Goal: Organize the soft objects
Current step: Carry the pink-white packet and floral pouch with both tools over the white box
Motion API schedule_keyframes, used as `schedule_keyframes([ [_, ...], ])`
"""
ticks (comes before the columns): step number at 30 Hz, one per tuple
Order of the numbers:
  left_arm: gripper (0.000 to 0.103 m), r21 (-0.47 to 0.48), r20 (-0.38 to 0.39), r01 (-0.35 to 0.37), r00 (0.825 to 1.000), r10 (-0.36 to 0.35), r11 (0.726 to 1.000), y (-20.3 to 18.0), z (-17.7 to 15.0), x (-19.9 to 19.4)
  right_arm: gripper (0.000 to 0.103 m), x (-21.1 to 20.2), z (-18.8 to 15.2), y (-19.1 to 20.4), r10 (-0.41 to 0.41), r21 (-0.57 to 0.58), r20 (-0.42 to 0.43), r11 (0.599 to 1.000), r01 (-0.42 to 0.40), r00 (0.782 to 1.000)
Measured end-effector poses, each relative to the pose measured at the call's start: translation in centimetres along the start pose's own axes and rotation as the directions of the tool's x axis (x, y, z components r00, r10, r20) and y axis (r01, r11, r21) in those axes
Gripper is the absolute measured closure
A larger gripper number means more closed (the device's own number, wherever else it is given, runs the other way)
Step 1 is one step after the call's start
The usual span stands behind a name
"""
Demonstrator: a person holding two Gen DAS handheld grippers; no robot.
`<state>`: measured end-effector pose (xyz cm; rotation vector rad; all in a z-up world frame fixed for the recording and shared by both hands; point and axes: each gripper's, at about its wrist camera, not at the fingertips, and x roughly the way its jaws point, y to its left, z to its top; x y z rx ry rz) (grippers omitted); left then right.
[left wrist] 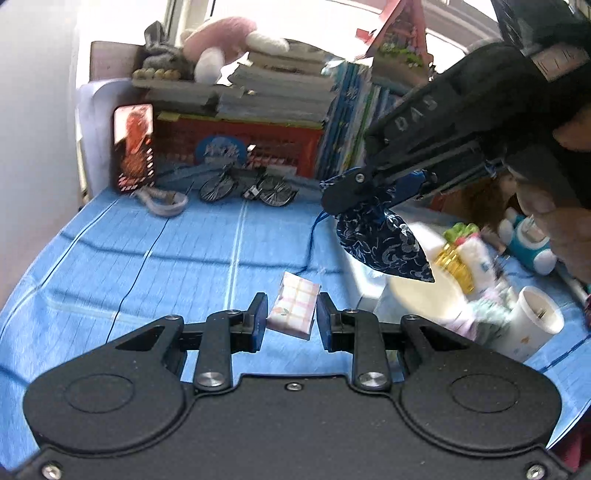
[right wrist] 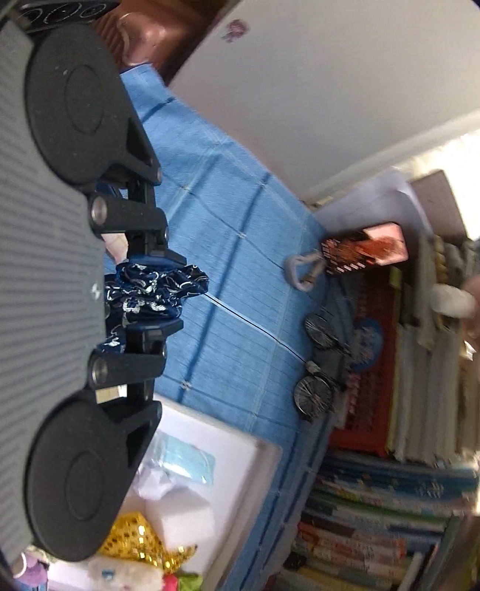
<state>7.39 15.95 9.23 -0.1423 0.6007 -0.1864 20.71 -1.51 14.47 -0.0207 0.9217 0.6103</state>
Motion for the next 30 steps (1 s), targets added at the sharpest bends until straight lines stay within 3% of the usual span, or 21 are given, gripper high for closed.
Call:
schedule_keyframes([
  [8, 0.076, 0.028, 0.034, 0.050, 0.998, -0.051, 0.998, -2.6, 5.1, 0.6, 0.071, -5.1, 1.8, -4.2, -0.030, 0.086, 0.135, 0.996, 0.019, 0.990],
  [14, 0.076, 0.037, 0.009, 0.105, 0.994, -0.106, 0.994, -5.2, 7.9, 2.4, 0.071, -7.6, 2.5, -7.9, -0.097, 0.157, 0.185, 0.985, 0.068, 0.978],
  [21, 0.076, -0.029, -0.062, 0.176, 0.982, -0.178, 0.984, -7.5, 10.5, 5.8, 0.071, -9.5, 2.2, -12.5, -0.157, 0.245, 0.213, 0.964, 0.102, 0.964],
  [30, 0.076, -0.061, -0.181, 0.159, 0.969, -0.168, 0.985, -10.3, 11.7, 12.4, 0.071, -10.3, 1.0, -18.7, -0.210, 0.366, 0.237, 0.924, 0.113, 0.948],
])
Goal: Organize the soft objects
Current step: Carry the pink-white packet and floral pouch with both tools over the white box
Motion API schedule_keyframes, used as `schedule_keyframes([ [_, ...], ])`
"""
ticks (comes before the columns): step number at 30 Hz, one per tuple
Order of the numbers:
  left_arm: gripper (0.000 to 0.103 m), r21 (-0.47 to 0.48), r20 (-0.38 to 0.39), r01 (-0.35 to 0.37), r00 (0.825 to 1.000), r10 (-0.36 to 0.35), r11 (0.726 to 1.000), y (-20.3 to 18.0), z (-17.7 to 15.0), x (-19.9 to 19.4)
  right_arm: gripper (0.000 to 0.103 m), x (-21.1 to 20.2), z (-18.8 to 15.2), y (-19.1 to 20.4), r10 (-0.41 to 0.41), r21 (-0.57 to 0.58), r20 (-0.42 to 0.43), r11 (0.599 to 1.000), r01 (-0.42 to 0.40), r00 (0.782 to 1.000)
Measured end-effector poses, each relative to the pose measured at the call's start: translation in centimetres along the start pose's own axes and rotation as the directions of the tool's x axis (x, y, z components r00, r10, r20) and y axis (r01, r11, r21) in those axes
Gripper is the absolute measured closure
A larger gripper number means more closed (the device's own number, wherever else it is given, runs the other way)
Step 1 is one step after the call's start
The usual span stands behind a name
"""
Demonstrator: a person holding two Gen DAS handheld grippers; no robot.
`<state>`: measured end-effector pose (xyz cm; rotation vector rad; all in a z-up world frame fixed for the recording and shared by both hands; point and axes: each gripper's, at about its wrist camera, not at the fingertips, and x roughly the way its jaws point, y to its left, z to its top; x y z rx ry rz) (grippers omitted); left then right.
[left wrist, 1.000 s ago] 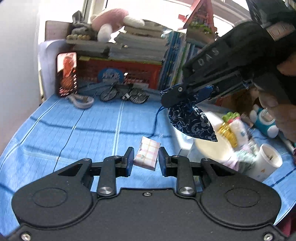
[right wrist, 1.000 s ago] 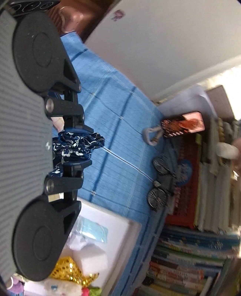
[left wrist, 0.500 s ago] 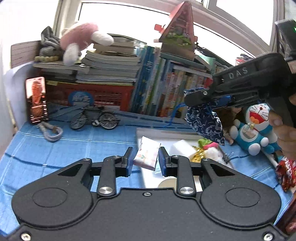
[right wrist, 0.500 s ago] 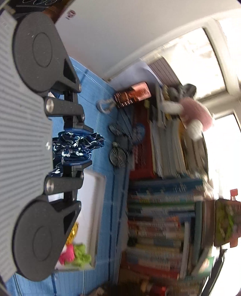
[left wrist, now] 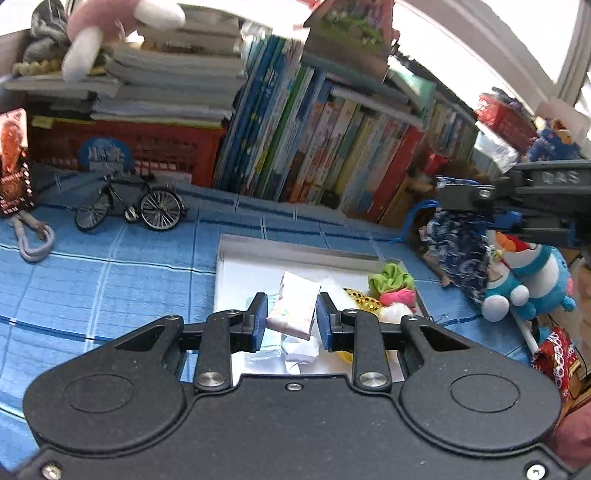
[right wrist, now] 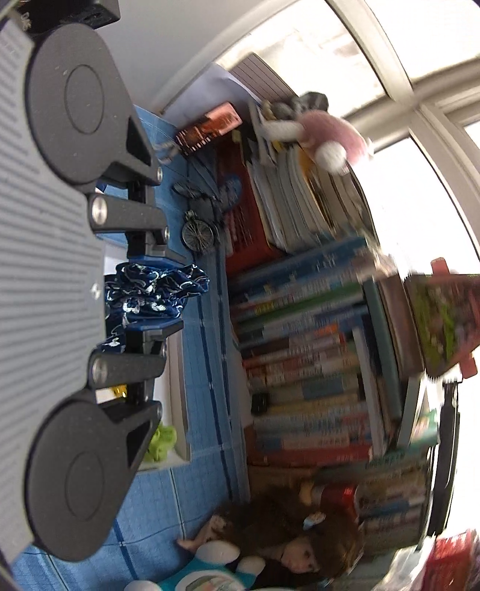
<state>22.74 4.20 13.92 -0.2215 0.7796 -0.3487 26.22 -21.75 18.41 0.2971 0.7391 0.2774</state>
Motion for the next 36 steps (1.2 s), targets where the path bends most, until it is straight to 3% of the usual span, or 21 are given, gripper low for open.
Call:
schedule_keyframes([
  [8, 0.076, -0.032, -0.106, -0.068, 0.992, 0.064, 0.997, -0.6, 1.9, 6.5, 0.070, 2.8, -0.2, -3.2, -0.033, 0.026, 0.003, 0.999, 0.033, 0.999],
  [15, 0.076, -0.049, -0.173, -0.102, 0.981, 0.092, 0.994, -0.1, 2.0, 10.7, 0.070, 7.1, -0.8, -5.1, -0.055, 0.012, -0.044, 0.998, 0.056, 0.998],
  [24, 0.076, -0.050, -0.214, -0.134, 0.969, 0.121, 0.990, 0.8, 3.2, 14.4, 0.070, 12.2, -0.5, -5.8, -0.139, -0.044, -0.087, 0.990, 0.135, 0.987],
  [36, 0.076, -0.018, -0.249, -0.160, 0.957, 0.150, 0.987, 1.3, 3.5, 17.5, 0.070, 16.3, -1.6, -4.9, -0.146, -0.165, -0.137, 0.979, 0.123, 0.980],
])
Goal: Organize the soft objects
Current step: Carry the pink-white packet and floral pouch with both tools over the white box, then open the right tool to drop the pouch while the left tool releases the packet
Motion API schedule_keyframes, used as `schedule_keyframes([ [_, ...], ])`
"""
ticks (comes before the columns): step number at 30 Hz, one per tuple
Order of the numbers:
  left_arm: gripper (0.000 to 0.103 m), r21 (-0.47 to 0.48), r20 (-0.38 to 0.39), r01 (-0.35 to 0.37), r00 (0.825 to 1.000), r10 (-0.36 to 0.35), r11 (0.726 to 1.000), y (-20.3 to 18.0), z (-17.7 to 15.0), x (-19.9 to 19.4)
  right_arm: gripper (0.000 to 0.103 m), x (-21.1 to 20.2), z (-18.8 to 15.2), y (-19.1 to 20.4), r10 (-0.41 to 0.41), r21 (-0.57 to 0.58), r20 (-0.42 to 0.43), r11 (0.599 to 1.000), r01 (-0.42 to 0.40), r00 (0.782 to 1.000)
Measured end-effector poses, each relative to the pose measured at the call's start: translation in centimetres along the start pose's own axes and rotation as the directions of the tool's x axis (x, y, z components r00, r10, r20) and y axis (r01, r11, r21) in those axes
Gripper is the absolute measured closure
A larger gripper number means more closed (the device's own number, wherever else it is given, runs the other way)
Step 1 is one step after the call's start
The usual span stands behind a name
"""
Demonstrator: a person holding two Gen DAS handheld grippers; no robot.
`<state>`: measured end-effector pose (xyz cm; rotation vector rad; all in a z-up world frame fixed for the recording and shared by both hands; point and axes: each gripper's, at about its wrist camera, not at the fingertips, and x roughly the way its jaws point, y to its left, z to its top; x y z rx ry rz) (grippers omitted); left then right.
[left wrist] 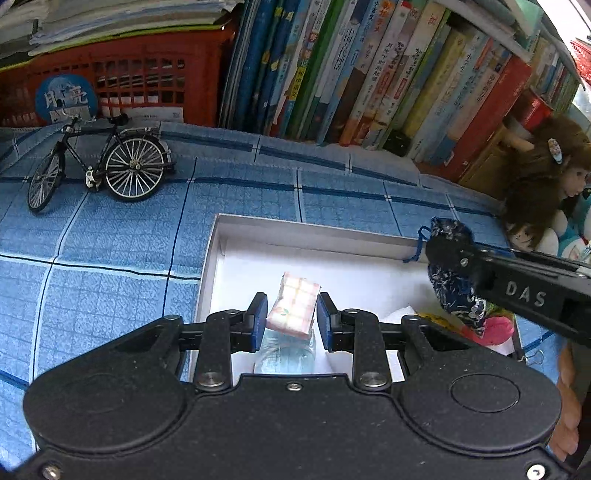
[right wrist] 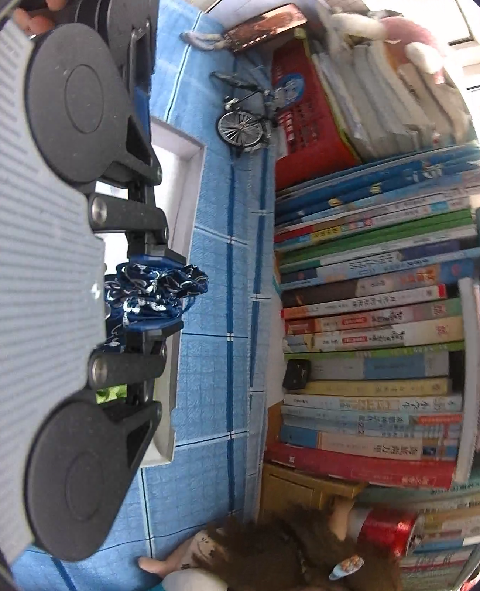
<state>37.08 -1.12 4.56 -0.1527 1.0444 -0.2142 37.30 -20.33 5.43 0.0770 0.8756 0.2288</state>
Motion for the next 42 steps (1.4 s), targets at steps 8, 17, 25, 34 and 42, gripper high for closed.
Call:
schedule_keyframes([
  [8, 0.076, -0.003, -0.019, 0.008, 1.000, -0.008, 1.000, 0.6, -0.1, 0.8, 0.070, 1.7, -0.6, -0.1, 0.019, 0.012, -0.062, 1.000, -0.018, 0.998],
  [17, 0.068, 0.001, -0.023, 0.028, 0.999, -0.028, 1.000, 0.4, -0.2, 0.7, 0.059, 1.9, -0.9, -0.3, 0.063, 0.035, -0.070, 0.998, -0.061, 0.996],
  [25, 0.061, 0.018, 0.010, 0.020, 1.000, -0.020, 1.000, 0.0, -0.3, -1.8, 0.041, -0.5, -0.6, -0.3, 0.092, 0.035, -0.036, 0.995, -0.091, 0.995],
  [34, 0.056, 0.049, 0.065, 0.002, 0.998, -0.005, 0.999, -0.4, -1.2, -6.5, 0.035, -6.0, -0.8, -0.1, 0.116, 0.027, 0.075, 0.993, -0.118, 0.990],
  [42, 0.049, 0.125, 0.122, 0.020, 0.992, -0.036, 0.992, -1.6, -3.7, -11.7, 0.026, -12.2, -2.3, 0.5, 0.119, -0.031, 0.195, 0.993, -0.116, 0.973],
])
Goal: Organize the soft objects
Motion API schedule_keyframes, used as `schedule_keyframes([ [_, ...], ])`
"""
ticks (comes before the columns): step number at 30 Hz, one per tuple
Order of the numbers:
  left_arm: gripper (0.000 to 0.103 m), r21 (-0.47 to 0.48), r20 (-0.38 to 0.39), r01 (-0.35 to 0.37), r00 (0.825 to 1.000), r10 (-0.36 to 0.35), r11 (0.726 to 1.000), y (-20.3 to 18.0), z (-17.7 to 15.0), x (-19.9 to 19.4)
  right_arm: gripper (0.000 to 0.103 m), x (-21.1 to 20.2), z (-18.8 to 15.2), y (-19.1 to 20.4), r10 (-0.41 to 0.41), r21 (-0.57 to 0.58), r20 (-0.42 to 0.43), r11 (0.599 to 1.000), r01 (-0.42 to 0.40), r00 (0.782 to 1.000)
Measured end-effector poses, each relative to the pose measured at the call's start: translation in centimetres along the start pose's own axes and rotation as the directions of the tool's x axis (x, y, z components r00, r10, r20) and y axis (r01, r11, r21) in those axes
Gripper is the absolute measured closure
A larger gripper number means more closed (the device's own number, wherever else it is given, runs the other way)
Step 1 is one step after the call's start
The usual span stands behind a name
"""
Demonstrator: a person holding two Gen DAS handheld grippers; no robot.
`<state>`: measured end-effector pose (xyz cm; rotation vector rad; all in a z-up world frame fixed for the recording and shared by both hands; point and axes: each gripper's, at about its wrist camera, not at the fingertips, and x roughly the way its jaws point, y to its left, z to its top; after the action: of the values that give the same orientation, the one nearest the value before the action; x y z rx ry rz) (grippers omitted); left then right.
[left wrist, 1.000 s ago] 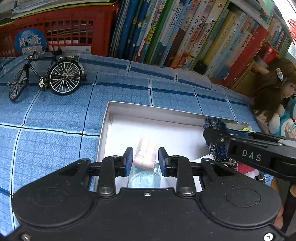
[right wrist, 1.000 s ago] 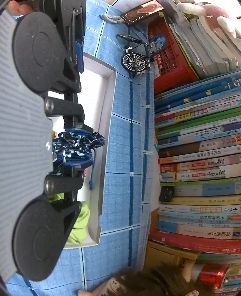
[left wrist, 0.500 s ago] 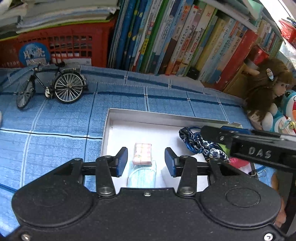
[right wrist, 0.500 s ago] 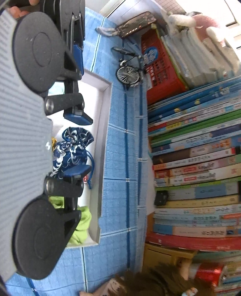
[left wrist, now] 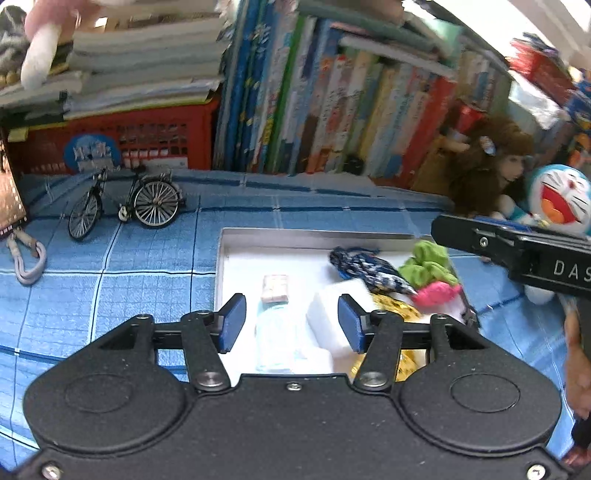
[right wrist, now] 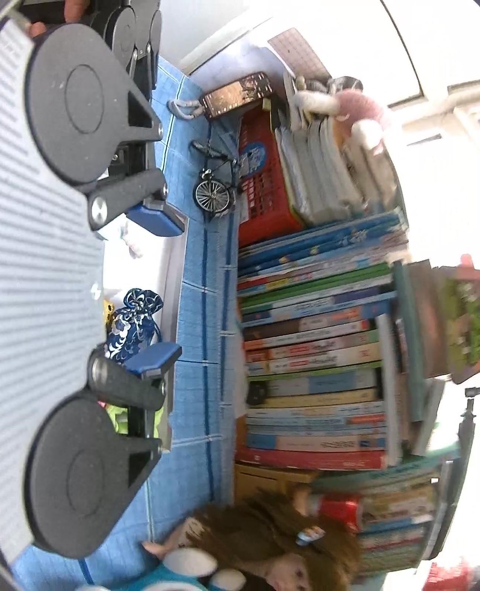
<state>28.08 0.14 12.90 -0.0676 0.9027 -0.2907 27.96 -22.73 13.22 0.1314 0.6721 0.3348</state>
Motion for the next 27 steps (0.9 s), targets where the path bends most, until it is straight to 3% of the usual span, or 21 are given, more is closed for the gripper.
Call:
schedule_keyframes([
  [6, 0.042, 0.059, 0.057, 0.020, 0.998, -0.023, 0.998, -1.5, -2.2, -4.0, 0.016, -5.0, -1.2, 1.7, 0.035, -0.060, 0.096, 0.998, -0.030, 0.995],
  [15, 0.035, 0.120, 0.142, 0.086, 0.984, -0.103, 0.989, -2.9, -6.6, -9.0, 0.013, -10.5, -4.6, 3.2, 0.078, -0.122, 0.207, 0.991, -0.053, 0.975],
  [27, 0.027, 0.171, 0.273, 0.111, 0.949, -0.155, 0.979, -4.2, -14.2, -12.9, 0.003, -15.2, -10.6, 2.9, 0.096, -0.178, 0.299, 0.983, -0.043, 0.949],
])
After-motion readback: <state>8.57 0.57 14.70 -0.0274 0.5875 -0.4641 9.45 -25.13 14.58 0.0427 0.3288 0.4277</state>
